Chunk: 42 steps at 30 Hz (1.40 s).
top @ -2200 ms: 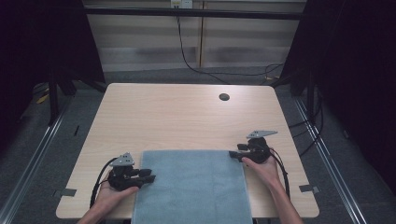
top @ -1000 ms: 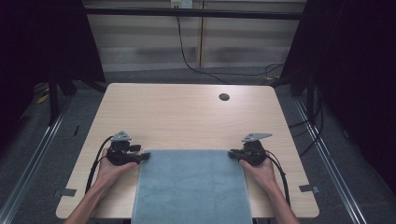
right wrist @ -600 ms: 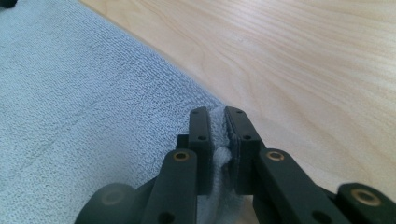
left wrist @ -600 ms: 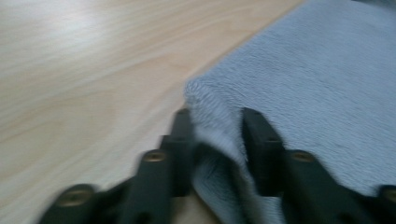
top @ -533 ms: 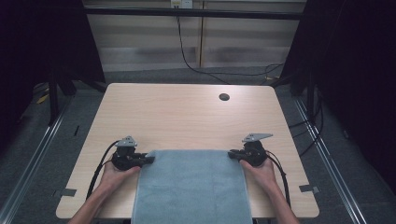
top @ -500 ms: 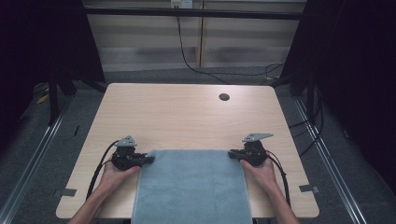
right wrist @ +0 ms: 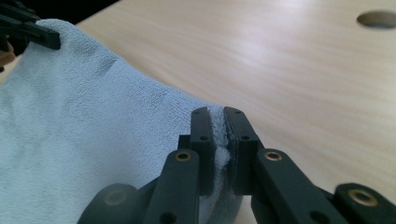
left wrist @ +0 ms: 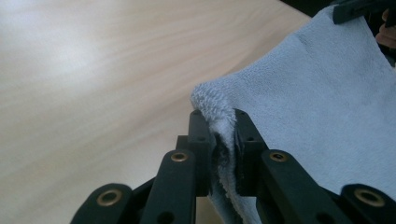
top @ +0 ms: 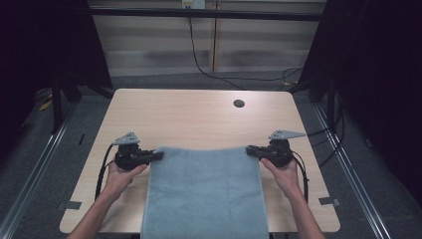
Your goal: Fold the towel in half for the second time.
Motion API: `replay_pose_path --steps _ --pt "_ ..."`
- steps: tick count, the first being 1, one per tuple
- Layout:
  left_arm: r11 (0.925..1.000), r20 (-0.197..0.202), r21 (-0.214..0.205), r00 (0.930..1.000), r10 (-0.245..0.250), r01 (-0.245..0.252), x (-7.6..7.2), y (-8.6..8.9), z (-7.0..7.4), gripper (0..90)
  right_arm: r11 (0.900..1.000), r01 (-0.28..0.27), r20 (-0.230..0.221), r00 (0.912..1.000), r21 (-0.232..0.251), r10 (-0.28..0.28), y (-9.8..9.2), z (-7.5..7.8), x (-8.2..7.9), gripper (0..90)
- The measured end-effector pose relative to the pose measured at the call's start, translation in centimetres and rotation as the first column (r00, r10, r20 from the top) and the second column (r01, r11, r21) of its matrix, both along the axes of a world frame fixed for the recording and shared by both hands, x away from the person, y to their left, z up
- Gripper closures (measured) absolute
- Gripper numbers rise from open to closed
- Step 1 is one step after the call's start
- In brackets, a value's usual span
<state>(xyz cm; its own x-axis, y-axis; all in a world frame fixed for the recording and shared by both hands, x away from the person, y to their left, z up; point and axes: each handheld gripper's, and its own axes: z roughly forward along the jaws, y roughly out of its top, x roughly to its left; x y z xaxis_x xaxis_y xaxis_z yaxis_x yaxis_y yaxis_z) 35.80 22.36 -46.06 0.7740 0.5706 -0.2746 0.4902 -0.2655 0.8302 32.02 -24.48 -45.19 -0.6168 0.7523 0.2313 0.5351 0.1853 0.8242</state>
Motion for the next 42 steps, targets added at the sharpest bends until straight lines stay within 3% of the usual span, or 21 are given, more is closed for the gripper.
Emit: replay_pose_path --steps 6,9,12,19,23,27,34,37,42 --pt "0.9999 0.037 -0.011 0.9993 0.012 -0.012 1.4 0.3 2.3 80.6 0.9999 0.007 0.057 0.9983 0.013 -0.008 -0.2 3.0 0.9 83.7" --pt "0.9975 0.043 -0.05 0.9977 0.053 -0.051 2.2 0.4 3.4 80.7 0.9998 0.018 0.073 0.9972 0.001 -0.018 -0.3 4.2 1.9 83.7" --pt "0.9962 0.046 -0.037 0.9956 0.081 -0.079 3.0 0.1 3.6 80.9 0.9997 0.021 0.078 0.9968 -0.013 -0.02 -0.3 5.1 3.1 83.8" --pt "0.9915 0.039 -0.046 0.9916 0.124 -0.122 4.7 -0.2 3.7 81.1 0.999 0.045 0.095 0.9945 0.007 -0.045 -0.2 5.7 5.2 83.8" --pt "0.9889 0.033 -0.079 0.9911 0.129 -0.126 5.1 -0.2 4.1 81.0 0.9981 0.061 0.089 0.9941 0.008 -0.062 -0.5 5.1 6.0 83.9" --pt "0.9918 0.058 -0.049 0.9909 0.121 -0.118 5.7 -0.6 5.0 81.0 0.9967 0.076 0.102 0.9917 0.028 -0.078 -0.8 5.6 6.4 84.0" --pt "0.9925 0.096 -0.044 0.9884 0.118 -0.114 6.5 -1.2 6.8 81.0 0.9942 0.096 0.135 0.9857 0.049 -0.101 -1.5 7.0 7.0 84.1" --pt "0.9902 0.097 -0.071 0.9871 0.127 -0.121 6.3 -1.1 7.0 81.0 0.99 0.09 0.162 0.981 0.109 -0.107 -1.8 7.8 6.6 84.1" --pt "0.994 0.099 -0.085 0.9921 0.077 -0.069 4.6 -0.9 6.4 80.7 0.9943 0.056 0.176 0.9817 0.091 -0.071 -1.6 7.6 4.9 84.1"
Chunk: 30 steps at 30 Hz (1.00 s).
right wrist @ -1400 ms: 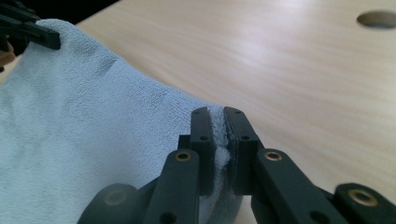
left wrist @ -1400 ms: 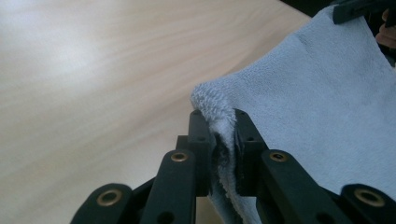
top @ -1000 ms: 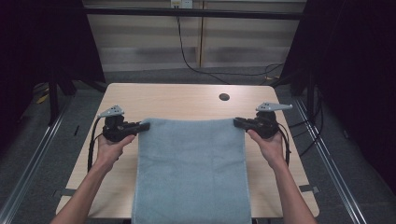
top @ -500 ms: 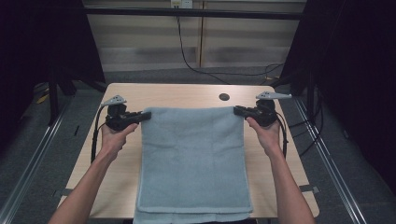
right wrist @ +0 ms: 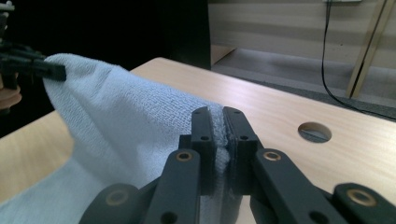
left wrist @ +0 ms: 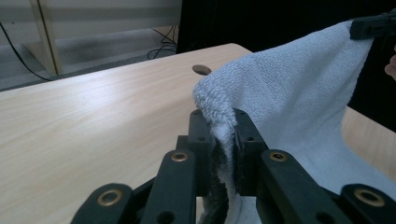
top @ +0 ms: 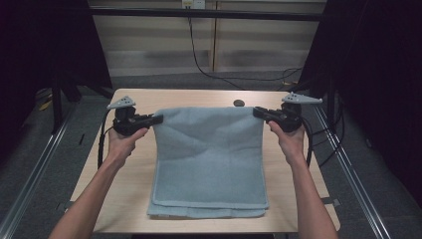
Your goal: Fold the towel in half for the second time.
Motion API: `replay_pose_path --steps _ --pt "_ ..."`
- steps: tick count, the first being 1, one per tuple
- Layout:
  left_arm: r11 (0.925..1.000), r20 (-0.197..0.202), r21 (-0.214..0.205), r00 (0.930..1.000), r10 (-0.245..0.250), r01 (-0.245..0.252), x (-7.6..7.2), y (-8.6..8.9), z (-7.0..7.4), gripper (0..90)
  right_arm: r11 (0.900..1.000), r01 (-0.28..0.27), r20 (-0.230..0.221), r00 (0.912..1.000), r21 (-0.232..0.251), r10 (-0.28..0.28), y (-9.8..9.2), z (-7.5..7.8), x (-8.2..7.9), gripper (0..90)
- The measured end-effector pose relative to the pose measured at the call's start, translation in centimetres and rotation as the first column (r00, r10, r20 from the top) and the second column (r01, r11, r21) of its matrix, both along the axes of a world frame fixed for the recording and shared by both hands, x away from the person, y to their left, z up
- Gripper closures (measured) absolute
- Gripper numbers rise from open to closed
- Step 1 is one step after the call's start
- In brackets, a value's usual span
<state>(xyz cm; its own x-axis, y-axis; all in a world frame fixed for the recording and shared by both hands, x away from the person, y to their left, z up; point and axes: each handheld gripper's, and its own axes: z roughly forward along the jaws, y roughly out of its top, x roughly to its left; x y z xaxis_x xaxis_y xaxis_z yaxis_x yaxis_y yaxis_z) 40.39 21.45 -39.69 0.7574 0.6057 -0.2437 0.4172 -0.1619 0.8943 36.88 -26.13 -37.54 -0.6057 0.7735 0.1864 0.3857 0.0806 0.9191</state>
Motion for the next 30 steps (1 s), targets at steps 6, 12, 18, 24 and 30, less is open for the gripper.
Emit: replay_pose_path --steps 6,12,18,24,30 --pt "0.9997 0.017 -0.009 0.9996 -0.024 0.025 -2.9 0.8 -0.6 80.7 0.9995 -0.033 0.017 0.9993 0.003 0.033 -0.2 -0.7 -3.8 84.0" --pt "0.9976 0.032 -0.004 0.9971 -0.069 0.069 -6.0 1.4 -0.8 80.7 0.9972 -0.066 0.017 0.9976 -0.034 0.067 -0.1 -1.1 -7.1 84.0" --pt "0.995 0.02 -0.03 0.9954 -0.094 0.095 -8.3 1.7 -1.6 80.3 0.9937 -0.097 0.009 0.9952 -0.057 0.097 0.0 -1.8 -9.7 84.0" --pt "0.9913 -0.003 0.01 0.9914 -0.131 0.131 -10.9 1.6 -3.5 79.4 0.9909 -0.114 -0.037 0.9931 -0.071 0.111 -0.2 -4.1 -12.6 83.5" --pt "0.9831 -0.055 0.045 0.983 -0.175 0.177 -12.6 1.6 -5.7 77.3 0.9859 -0.128 -0.136 0.9843 -0.107 0.113 0.0 -7.5 -14.7 81.7"
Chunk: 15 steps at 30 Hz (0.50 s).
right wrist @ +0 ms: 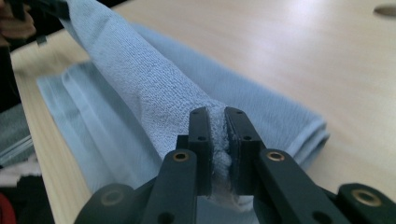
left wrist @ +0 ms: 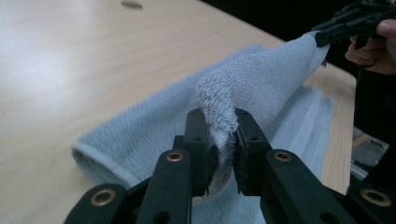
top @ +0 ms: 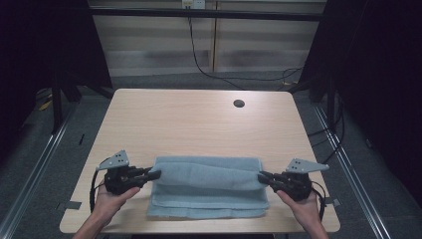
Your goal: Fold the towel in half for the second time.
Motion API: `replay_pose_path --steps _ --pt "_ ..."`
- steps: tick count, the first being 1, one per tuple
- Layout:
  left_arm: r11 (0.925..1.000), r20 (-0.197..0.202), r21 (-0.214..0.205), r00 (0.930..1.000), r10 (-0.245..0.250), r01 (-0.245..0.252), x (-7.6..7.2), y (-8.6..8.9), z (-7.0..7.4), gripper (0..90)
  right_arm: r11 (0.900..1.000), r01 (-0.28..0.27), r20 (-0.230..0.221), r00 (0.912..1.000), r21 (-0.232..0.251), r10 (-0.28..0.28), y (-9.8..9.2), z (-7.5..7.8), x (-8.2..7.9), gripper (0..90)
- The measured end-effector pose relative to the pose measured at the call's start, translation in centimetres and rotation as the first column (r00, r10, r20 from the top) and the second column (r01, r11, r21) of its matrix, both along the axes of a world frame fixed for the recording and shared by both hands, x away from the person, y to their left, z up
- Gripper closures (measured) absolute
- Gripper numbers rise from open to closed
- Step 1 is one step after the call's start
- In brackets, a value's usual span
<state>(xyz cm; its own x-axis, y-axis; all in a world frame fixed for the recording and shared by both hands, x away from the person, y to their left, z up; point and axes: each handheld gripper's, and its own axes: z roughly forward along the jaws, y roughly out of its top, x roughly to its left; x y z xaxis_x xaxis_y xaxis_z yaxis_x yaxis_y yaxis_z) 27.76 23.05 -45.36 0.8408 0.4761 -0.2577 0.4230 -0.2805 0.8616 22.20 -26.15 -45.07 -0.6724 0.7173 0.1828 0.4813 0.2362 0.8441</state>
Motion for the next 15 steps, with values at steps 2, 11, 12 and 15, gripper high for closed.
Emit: replay_pose_path --steps 2,11,12,15 --pt "0.9999 -0.003 0.005 1.0 -0.009 0.009 -0.5 0.1 -0.2 76.5 1.0 -0.003 -0.019 0.9998 -0.002 0.003 0.0 -0.6 -0.6 81.1" --pt "0.9991 -0.049 0.023 0.9982 -0.035 0.036 -3.7 1.4 -1.7 63.8 0.9995 -0.028 -0.064 0.9976 -0.012 0.027 0.0 -1.6 -3.2 73.5" --pt "0.9993 -0.053 0.017 0.998 -0.034 0.034 -3.9 1.5 -1.7 60.9 0.9995 -0.032 -0.062 0.9976 -0.004 0.032 -0.1 -1.6 -3.5 72.4" --pt "0.9996 -0.037 -0.019 0.9991 -0.022 0.022 -4.1 2.0 -1.0 53.2 0.9997 -0.023 -0.052 0.9984 0.01 0.024 -0.2 -1.3 -4.0 67.6"
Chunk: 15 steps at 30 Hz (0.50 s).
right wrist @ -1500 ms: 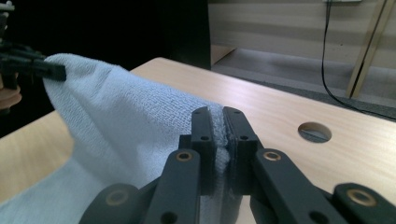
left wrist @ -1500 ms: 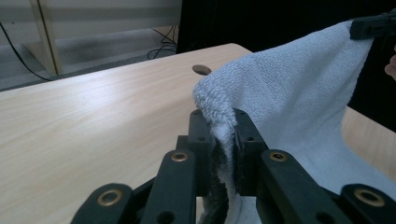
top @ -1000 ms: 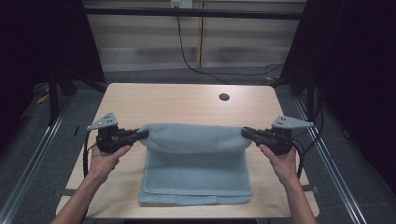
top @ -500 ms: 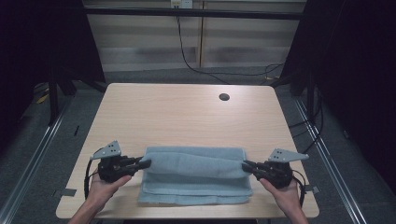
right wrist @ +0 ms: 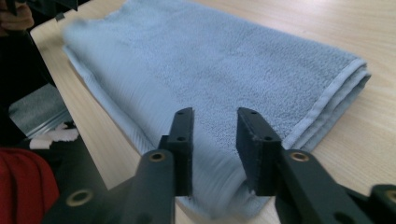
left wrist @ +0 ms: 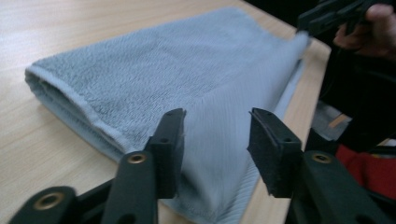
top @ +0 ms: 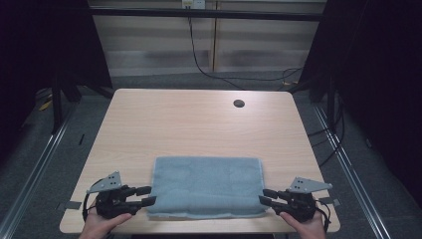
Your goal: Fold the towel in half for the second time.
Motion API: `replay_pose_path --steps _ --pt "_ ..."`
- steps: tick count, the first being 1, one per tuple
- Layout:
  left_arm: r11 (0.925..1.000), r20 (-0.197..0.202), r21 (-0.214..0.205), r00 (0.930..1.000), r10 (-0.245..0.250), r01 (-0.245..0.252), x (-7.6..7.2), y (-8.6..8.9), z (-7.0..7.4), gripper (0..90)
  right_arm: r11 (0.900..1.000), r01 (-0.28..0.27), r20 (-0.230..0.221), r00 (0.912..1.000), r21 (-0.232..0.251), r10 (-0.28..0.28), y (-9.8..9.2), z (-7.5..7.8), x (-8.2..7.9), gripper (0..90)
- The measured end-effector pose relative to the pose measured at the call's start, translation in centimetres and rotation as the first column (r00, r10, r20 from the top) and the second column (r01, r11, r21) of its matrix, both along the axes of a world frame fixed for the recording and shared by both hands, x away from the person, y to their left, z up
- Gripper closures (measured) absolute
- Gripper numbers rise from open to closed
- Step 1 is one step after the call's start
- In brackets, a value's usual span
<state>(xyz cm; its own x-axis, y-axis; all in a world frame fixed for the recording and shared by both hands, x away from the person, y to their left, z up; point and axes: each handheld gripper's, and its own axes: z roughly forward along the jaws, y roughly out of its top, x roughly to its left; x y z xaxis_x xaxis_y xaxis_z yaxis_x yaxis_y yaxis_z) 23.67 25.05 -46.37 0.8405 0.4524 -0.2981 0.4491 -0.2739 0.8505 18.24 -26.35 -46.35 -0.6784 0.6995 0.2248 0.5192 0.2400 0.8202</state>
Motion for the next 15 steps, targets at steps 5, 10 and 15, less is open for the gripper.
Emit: replay_pose_path --steps 5,10,15 --pt "0.995 0.017 0.042 0.9958 0.089 -0.09 2.2 0.2 0.8 44.0 0.9998 0.016 0.018 0.9997 0.01 -0.016 0.2 0.6 0.9 62.4" --pt "0.9756 0.022 0.097 0.9804 0.196 -0.197 5.5 0.6 0.7 37.3 0.9963 0.084 0.048 0.9952 0.018 -0.085 0.1 1.5 2.8 52.0" --pt "0.952 0.008 0.08 0.9552 0.296 -0.296 6.7 2.3 -0.3 30.4 0.9794 0.195 0.072 0.9775 0.054 -0.198 -1.2 1.4 4.8 43.0"
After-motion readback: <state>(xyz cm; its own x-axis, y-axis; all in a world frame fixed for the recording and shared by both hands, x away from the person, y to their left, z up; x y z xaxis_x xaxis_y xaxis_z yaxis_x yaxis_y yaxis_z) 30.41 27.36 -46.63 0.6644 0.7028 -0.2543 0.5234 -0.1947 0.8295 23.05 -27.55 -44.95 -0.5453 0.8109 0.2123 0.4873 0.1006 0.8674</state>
